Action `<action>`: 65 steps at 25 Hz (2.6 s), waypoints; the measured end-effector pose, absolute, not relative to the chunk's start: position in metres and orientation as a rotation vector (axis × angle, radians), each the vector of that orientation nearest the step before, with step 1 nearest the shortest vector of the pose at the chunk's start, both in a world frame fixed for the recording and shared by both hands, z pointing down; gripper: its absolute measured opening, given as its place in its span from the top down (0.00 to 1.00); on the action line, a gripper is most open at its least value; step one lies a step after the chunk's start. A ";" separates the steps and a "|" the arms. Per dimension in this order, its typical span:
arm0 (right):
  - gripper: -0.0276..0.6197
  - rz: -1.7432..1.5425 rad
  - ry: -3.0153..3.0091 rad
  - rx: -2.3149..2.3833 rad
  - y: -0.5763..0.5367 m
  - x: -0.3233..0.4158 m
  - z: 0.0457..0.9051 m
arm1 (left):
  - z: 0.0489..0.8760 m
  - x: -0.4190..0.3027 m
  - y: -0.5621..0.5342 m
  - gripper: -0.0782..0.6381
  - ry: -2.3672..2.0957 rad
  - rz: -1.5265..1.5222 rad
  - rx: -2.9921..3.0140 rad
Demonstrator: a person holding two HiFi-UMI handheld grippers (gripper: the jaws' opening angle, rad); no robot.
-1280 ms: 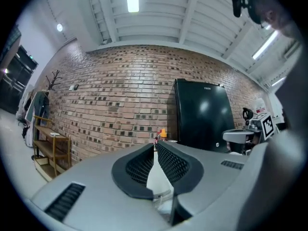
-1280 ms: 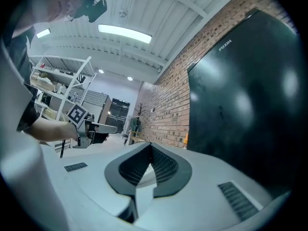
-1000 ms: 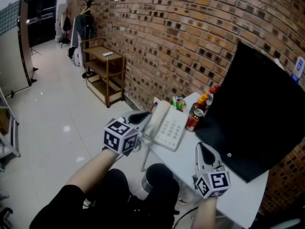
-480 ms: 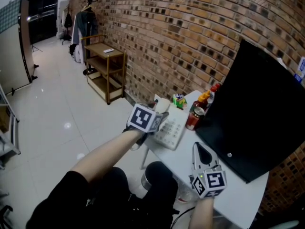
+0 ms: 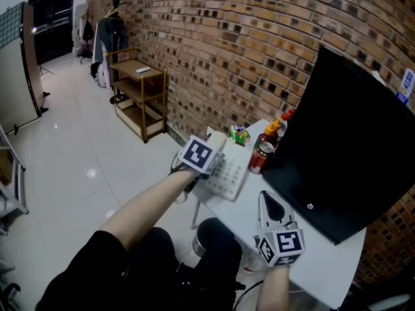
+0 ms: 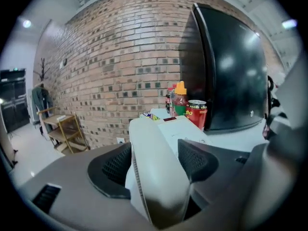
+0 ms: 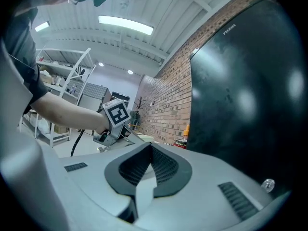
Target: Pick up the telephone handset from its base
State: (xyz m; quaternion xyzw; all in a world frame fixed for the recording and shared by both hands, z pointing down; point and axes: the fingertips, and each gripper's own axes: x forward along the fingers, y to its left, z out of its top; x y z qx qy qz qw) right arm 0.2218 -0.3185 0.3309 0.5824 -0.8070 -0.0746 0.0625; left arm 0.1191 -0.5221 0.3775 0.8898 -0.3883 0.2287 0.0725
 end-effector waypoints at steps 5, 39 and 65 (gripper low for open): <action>0.94 -0.236 -2.477 1.736 -0.321 0.215 0.334 | 0.372 0.121 -0.531 0.52 -1.186 0.558 2.605; 0.94 -0.173 -2.642 1.767 -0.297 0.234 0.326 | 0.241 0.031 -0.361 0.55 -0.231 -0.728 3.000; 0.94 -0.162 -2.580 1.850 -0.281 0.259 0.331 | 0.232 -0.026 -0.351 0.55 0.015 -1.013 2.813</action>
